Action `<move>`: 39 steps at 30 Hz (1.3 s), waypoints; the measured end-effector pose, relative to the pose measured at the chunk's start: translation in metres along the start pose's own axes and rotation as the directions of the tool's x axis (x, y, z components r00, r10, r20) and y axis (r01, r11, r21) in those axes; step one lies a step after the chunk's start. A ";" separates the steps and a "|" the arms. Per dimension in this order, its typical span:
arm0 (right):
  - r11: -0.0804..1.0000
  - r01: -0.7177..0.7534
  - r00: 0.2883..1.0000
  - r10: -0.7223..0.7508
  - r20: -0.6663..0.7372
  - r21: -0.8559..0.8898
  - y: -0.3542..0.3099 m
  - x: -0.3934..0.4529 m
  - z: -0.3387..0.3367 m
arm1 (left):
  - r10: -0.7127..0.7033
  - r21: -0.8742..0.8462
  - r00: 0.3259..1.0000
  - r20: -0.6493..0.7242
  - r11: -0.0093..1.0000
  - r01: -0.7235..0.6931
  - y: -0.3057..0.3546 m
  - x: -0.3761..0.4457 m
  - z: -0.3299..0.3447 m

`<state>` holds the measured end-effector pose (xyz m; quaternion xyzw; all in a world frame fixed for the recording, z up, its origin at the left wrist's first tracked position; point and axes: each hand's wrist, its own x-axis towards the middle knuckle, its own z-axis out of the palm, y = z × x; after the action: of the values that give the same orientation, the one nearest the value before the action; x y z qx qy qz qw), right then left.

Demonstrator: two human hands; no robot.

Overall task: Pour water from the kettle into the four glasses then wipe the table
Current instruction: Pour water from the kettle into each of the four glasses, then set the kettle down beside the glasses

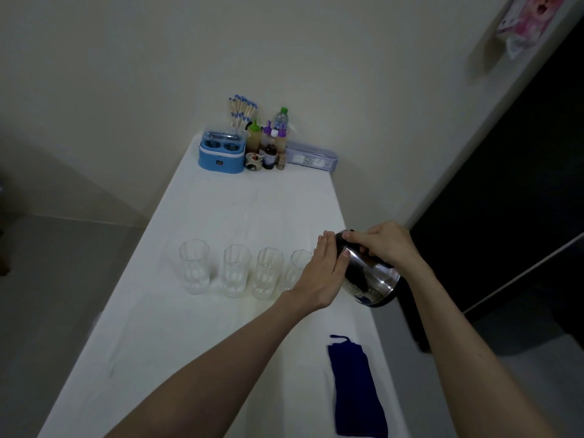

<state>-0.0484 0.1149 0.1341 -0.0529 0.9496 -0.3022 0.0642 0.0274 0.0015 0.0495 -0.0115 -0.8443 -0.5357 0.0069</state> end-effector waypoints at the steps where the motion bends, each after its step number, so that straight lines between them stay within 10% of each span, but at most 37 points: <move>1: 1.000 0.001 1.000 -0.001 -0.003 0.017 0.001 -0.001 0.000 | -0.004 -0.013 1.000 -0.019 1.000 0.004 0.002 0.000 0.000; 10: 0.904 -0.117 0.992 0.129 -0.001 0.412 0.046 -0.016 0.008 | 0.031 0.082 0.999 0.015 0.996 -0.032 0.006 0.007 0.010; 21: 0.477 -0.279 0.893 0.448 0.042 0.833 0.136 -0.024 0.050 | 0.127 0.399 0.935 0.332 0.879 -0.261 -0.001 0.030 0.045; 30: 0.167 -0.252 0.749 0.658 0.082 0.953 0.172 0.002 0.124 | -0.016 0.627 0.888 0.460 0.714 -0.312 -0.039 0.064 0.079; 39: 0.058 -0.201 0.723 0.682 0.108 0.978 0.184 0.017 0.154 | -0.046 0.590 0.869 0.492 0.752 -0.293 -0.073 0.080 0.091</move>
<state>-0.0527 0.1745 -0.0991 0.3614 0.5098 -0.7806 -0.0150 -0.0544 0.0537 -0.0532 -0.1976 -0.9483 -0.1891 -0.1610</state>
